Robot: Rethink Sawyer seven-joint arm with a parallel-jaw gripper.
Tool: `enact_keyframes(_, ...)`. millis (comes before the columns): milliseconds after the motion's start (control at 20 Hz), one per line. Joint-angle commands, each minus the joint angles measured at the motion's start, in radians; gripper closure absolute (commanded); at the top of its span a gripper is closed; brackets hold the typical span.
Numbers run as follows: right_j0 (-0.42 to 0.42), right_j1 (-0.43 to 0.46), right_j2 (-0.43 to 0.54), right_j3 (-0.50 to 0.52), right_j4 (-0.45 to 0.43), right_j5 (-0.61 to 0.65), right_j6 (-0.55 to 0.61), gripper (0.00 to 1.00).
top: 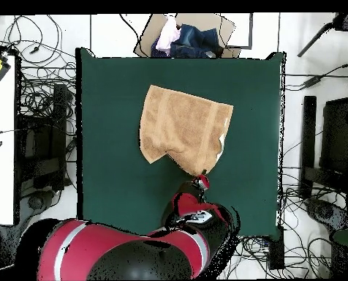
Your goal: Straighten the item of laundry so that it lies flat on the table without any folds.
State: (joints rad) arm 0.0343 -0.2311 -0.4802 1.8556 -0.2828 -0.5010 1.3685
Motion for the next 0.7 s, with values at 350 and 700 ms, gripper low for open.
enact_keyframes(350,0.050,0.052,-0.031,-0.133,-0.054,0.089,0.023,1.00)
enact_keyframes(700,0.132,0.227,-0.230,-0.146,0.005,0.075,-0.020,1.00)
